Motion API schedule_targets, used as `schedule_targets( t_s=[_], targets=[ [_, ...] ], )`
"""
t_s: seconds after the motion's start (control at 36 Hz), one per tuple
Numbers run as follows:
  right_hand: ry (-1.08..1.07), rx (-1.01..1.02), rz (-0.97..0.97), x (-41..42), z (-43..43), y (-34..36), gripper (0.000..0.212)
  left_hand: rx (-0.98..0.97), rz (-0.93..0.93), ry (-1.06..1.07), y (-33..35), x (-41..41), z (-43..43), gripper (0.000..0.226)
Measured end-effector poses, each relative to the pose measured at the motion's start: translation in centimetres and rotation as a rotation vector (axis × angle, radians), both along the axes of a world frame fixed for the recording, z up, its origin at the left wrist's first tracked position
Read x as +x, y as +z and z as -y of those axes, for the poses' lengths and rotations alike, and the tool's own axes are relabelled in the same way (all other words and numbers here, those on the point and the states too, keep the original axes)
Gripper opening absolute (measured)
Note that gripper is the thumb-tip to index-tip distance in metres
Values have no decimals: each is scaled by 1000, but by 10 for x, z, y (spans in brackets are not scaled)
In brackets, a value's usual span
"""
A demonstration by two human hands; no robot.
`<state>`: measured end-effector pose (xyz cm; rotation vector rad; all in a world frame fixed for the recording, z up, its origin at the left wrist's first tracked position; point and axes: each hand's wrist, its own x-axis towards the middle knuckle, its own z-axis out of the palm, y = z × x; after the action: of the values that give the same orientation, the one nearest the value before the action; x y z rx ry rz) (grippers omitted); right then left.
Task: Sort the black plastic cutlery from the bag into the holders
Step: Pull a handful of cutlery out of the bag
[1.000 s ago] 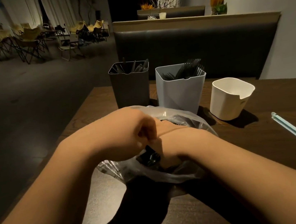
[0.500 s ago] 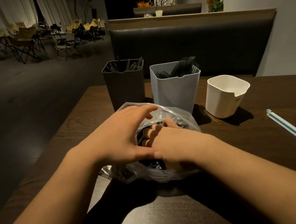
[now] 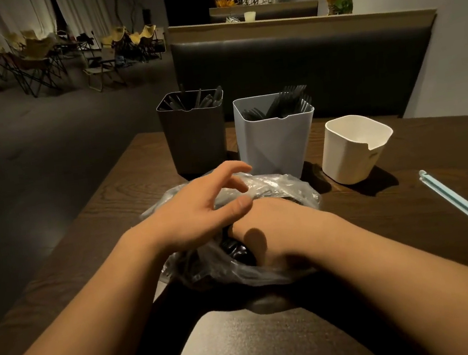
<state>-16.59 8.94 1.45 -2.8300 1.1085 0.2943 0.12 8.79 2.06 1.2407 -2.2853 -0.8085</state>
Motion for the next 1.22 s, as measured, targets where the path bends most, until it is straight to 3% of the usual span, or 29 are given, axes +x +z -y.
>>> schedule_targets(
  t_s=[0.19, 0.33, 0.5, 0.75, 0.89, 0.94, 1.03, 1.11, 1.22],
  targets=[
    [-39, 18, -21, -3, 6, 3, 25, -219, -188, 78, 0, 4, -9, 49],
    [-68, 122, -7, -6, 17, 14, 22, -243, -278, 79, -4, 13, -12, 40],
    [-157, 127, 218, -22, 31, 26, 50, -315, -313, 97, -11, 16, -10, 44],
    [-257, 138, 419, -41, 30, 16, 26, -623, -457, 272, -13, -1, -1, 40],
    [-293, 164, 571, -56, 33, 19, 26, -788, -545, 301, -26, 2, -10, 40],
    [-287, 202, 616, -62, 38, 21, 14, -815, -461, 233, -29, 4, -12, 38],
    [-272, 226, 720, -68, 42, 22, 19, -797, -222, 68, -27, 2, -9, 29],
    [-264, 294, 918, -69, 37, 22, 15, -661, 31, -71, -24, -5, -8, 12],
    [-288, 332, 1089, -67, 32, 18, 14, -456, 245, -48, -19, -16, -11, 15]
  ],
)
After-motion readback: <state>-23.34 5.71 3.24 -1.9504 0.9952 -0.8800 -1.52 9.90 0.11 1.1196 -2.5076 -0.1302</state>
